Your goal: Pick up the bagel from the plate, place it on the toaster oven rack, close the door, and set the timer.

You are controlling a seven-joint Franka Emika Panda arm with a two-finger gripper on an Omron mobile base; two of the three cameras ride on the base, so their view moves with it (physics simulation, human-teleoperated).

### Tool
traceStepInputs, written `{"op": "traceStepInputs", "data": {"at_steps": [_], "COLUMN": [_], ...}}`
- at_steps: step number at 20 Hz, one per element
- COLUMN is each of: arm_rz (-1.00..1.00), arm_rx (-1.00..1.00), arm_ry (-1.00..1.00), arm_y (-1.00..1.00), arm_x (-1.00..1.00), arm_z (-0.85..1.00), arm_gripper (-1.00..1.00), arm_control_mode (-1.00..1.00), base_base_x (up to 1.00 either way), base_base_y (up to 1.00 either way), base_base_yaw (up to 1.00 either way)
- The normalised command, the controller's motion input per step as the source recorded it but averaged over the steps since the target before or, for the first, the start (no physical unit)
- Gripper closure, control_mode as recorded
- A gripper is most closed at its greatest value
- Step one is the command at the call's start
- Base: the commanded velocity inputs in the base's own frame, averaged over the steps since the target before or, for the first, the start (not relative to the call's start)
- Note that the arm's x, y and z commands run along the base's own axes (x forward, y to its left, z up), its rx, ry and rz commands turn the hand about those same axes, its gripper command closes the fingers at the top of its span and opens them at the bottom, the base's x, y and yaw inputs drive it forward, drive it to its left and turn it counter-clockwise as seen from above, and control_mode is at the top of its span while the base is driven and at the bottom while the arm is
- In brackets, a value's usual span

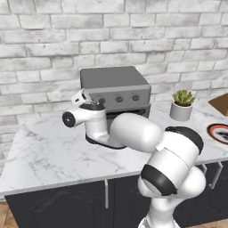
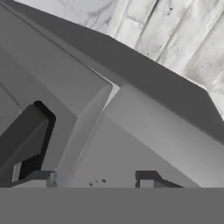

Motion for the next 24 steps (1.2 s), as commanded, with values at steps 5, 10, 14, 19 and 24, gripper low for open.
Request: {"op": "traceStepInputs", "data": {"at_steps": [5,10,14,19,24], "arm_rz": [0.09,0.07,0.09,0.13,0.09], "arm_rx": [-0.09,-0.04,-0.04,-0.02,0.00], "arm_ry": [-0.01,-0.03,-0.03,-0.12,-0.22], "arm_y": [0.13,0.15,0.16,0.21,0.26], "arm_x": [0.04,0.12,0.20,0.00,-0.66], "arm_z": [-0.02,0.01,0.00,0.19,0.79], "arm_gripper": [-1.00,-1.00,-1.00,-1.00,-1.00], "arm_control_mode": [-1.00,-1.00,-1.00,-1.00,-1.00], "base_base_x": [0.00,0.00,0.00,0.00,0.00], "base_base_y": [0.00,0.00,0.00,0.00,0.00], "base_base_yaw": [0.00,0.00,0.00,0.00,0.00]}}
